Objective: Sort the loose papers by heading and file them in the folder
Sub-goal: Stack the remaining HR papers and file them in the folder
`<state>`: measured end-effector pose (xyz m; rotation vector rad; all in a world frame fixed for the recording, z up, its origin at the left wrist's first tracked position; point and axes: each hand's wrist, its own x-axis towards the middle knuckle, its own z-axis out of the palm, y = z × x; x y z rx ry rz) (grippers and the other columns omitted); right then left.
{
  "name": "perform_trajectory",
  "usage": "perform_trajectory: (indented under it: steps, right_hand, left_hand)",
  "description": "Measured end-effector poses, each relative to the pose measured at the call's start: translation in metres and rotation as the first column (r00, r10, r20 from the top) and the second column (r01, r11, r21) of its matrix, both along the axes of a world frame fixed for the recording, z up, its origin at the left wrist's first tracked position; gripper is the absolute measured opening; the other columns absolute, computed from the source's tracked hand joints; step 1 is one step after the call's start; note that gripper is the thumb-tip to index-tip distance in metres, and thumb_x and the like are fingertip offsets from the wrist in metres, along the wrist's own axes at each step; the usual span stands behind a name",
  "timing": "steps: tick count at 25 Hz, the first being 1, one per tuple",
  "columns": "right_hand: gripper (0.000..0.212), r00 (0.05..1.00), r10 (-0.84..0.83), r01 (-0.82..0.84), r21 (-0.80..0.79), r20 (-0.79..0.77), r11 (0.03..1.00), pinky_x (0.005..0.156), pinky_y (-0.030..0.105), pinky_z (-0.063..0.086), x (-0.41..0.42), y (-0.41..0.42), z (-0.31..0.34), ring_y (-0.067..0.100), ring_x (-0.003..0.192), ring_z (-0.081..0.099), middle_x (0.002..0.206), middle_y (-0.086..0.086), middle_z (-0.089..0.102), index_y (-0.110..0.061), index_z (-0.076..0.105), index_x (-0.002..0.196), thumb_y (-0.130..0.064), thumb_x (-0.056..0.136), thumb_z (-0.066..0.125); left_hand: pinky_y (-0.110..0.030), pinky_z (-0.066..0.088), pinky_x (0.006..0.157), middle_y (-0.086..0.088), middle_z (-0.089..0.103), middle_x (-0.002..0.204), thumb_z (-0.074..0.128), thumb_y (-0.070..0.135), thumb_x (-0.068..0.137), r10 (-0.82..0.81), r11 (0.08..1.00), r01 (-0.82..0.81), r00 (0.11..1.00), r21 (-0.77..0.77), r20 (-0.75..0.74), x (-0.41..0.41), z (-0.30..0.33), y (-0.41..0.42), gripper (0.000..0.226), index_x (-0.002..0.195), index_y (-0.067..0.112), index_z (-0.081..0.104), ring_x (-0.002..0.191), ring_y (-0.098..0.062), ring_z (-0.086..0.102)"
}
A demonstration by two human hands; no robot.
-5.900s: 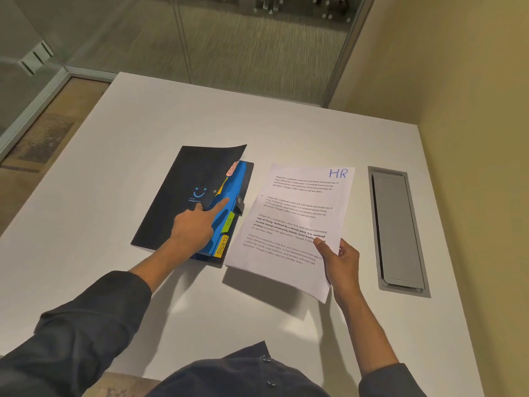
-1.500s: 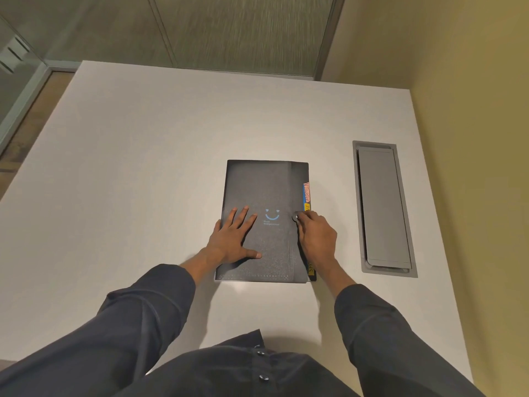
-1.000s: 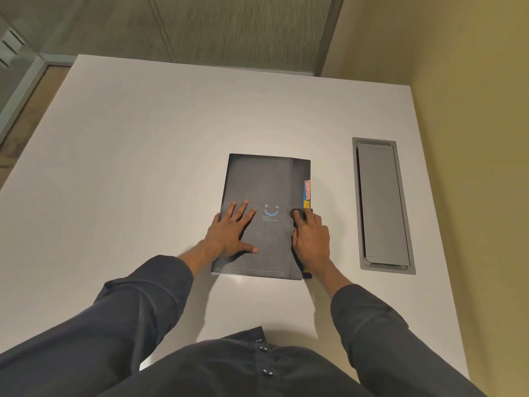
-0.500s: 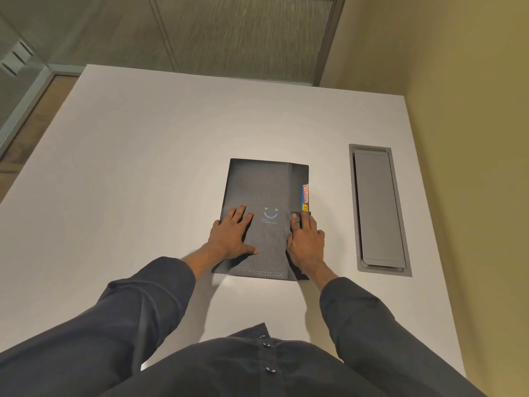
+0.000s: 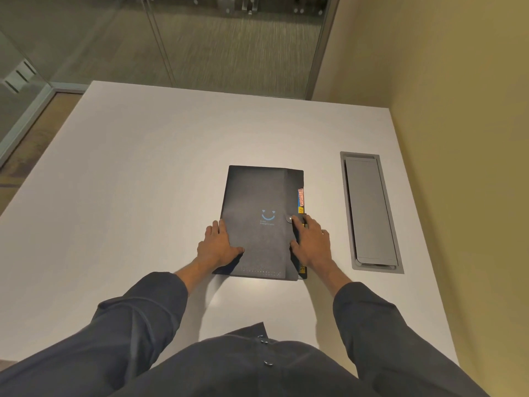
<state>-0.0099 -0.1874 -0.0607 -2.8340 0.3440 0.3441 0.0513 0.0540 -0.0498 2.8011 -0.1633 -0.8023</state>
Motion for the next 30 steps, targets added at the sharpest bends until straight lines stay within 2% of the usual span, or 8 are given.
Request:
perform_trajectory:
  steps: [4, 14, 20, 22, 24, 26, 28, 30]
  right_hand:
    - [0.056, 0.995, 0.092, -0.093, -0.051, -0.026, 0.994, 0.111, 0.048, 0.031, 0.017, 0.001, 0.006, 0.026, 0.139, 0.031, 0.155, 0.007, 0.029, -0.022, 0.031, 0.148, -0.034, 0.097, 0.051]
    - [0.033, 0.987, 0.158, -0.156, -0.187, -0.006, 0.970, 0.096, 0.039, 0.039, 0.053, -0.003, 0.002, 0.028, 0.122, 0.047, 0.134, 0.011, 0.051, -0.014, 0.049, 0.132, -0.025, 0.101, 0.048]
    - [0.032, 0.982, 0.183, -0.174, -0.155, 0.052, 0.973, 0.089, 0.040, 0.043, 0.052, -0.009, -0.004, 0.028, 0.114, 0.052, 0.131, 0.011, 0.052, -0.013, 0.050, 0.126, -0.030, 0.100, 0.045]
    - [0.038, 0.990, 0.104, -0.095, -0.090, 0.099, 0.991, 0.086, 0.040, 0.043, 0.044, -0.008, -0.005, 0.028, 0.111, 0.054, 0.128, 0.011, 0.053, -0.011, 0.050, 0.127, -0.035, 0.098, 0.047]
    - [0.050, 0.989, -0.082, 0.088, -0.036, 0.124, 0.995, 0.085, 0.042, 0.044, 0.033, -0.004, -0.002, 0.028, 0.110, 0.054, 0.125, 0.010, 0.053, -0.009, 0.048, 0.131, -0.045, 0.095, 0.049]
    - [0.055, 0.957, -0.287, 0.288, -0.020, 0.039, 0.957, 0.089, 0.042, 0.042, 0.020, 0.001, 0.002, 0.030, 0.112, 0.053, 0.123, 0.010, 0.053, -0.009, 0.050, 0.128, -0.051, 0.092, 0.050]
    - [0.052, 0.910, -0.404, 0.407, 0.018, -0.097, 0.913, 0.091, 0.042, 0.040, 0.011, 0.006, 0.003, 0.031, 0.112, 0.054, 0.120, 0.010, 0.053, -0.009, 0.054, 0.121, -0.052, 0.091, 0.050]
    - [0.047, 0.861, -0.481, 0.506, 0.186, -0.163, 0.843, 0.089, 0.040, 0.043, 0.005, 0.011, 0.000, 0.030, 0.106, 0.057, 0.114, 0.010, 0.054, -0.010, 0.055, 0.113, -0.049, 0.088, 0.056]
  left_hand:
    - [-0.048, 0.035, 0.109, -0.005, 0.009, 0.160, 0.063, 0.058, 0.081, -0.012, 1.000, 0.012, 1.000, -0.023, 0.003, -0.001, 0.001, 0.003, 0.106, 0.153, 0.009, 0.002, 0.145, -0.024, 0.013]
    - [-0.046, 0.033, 0.111, -0.008, 0.007, 0.161, 0.062, 0.060, 0.081, -0.022, 1.000, 0.021, 0.999, 0.009, 0.035, -0.001, 0.001, 0.002, 0.107, 0.152, 0.007, 0.002, 0.147, -0.023, 0.011]
    - [-0.045, 0.036, 0.108, -0.005, 0.008, 0.161, 0.060, 0.062, 0.081, -0.025, 0.999, 0.024, 0.998, 0.034, 0.049, -0.001, -0.001, 0.004, 0.107, 0.153, 0.009, 0.002, 0.147, -0.022, 0.012]
    - [-0.044, 0.040, 0.103, -0.005, 0.020, 0.156, 0.064, 0.062, 0.077, 0.019, 1.000, -0.020, 0.998, 0.009, 0.061, -0.001, -0.001, 0.003, 0.106, 0.151, 0.010, 0.011, 0.142, -0.023, 0.022]
    - [-0.042, 0.044, 0.094, -0.006, 0.038, 0.139, 0.068, 0.062, 0.071, 0.089, 0.996, -0.089, 0.993, 0.003, 0.084, -0.001, 0.000, 0.002, 0.095, 0.142, 0.011, 0.029, 0.130, -0.025, 0.036]
    - [-0.041, 0.045, 0.090, -0.007, 0.045, 0.125, 0.070, 0.062, 0.068, 0.138, 0.990, -0.139, 0.987, 0.015, 0.080, 0.000, 0.002, 0.001, 0.084, 0.129, 0.012, 0.042, 0.121, -0.027, 0.042]
    - [-0.041, 0.046, 0.088, -0.008, 0.047, 0.120, 0.074, 0.057, 0.067, 0.205, 0.978, -0.203, 0.978, -0.043, 0.040, 0.003, 0.001, 0.000, 0.078, 0.123, 0.011, 0.047, 0.118, -0.028, 0.045]
    - [-0.039, 0.048, 0.085, -0.009, 0.048, 0.117, 0.081, 0.042, 0.066, 0.324, 0.928, -0.323, 0.946, -0.186, -0.023, 0.005, -0.004, -0.001, 0.071, 0.120, 0.009, 0.049, 0.112, -0.029, 0.050]
